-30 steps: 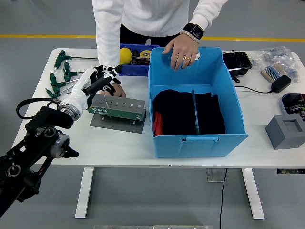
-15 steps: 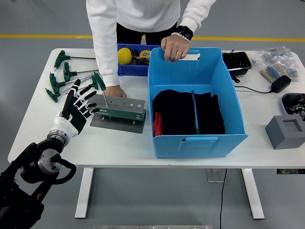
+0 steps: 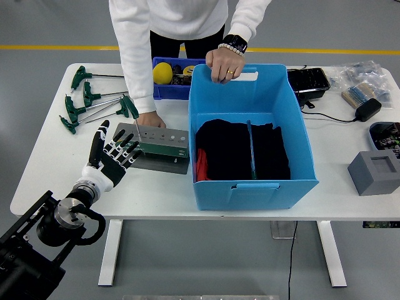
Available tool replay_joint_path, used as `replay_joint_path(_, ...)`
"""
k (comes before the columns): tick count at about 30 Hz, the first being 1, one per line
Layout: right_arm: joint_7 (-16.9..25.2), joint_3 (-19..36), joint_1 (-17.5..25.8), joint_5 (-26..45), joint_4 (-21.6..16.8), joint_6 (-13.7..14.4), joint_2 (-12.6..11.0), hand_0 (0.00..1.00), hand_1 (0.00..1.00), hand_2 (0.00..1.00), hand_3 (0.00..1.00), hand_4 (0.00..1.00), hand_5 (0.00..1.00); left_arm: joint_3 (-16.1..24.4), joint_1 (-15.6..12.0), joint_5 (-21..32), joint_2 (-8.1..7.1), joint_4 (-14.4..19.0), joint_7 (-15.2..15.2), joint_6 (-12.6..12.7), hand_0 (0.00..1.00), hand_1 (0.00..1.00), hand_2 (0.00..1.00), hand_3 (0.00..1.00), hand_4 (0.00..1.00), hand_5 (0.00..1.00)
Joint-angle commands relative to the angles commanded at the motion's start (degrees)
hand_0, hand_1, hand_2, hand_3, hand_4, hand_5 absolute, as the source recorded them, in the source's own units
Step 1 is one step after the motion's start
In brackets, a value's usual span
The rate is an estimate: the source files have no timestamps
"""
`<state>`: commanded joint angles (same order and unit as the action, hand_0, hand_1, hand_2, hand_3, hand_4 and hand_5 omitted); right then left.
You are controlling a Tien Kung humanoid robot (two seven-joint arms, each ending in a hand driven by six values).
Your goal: Lift tool from toolbox,place it in box,lift tool from toolbox,place it in box
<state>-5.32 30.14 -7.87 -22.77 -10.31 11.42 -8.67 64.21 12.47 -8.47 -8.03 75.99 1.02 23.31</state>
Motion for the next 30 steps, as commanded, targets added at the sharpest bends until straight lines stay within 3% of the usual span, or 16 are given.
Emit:
replay_joint_path(18, 0.4, -1.3, -0.7, 1.5, 0.0, 0.1, -0.2, 0.619, 0.592, 0.677, 0.573, 0.831, 0.695, -2.3, 6.0, 0.7, -0.07, -5.3, -0.7, 1.0, 0.358, 0.505, 0.675, 0.814, 0.828, 0.719)
replay_joint_path(30, 0.2, -1.4, -0.8, 1.3, 0.0, 0.0, -0.1, 0.620, 0.594, 0.679, 0.573, 0.831, 0.695, -3.9, 7.6, 1.7, 0.03, -7.5, -1.1, 0.9, 0.355, 0.505, 0.674, 0.829, 0.830, 0.719)
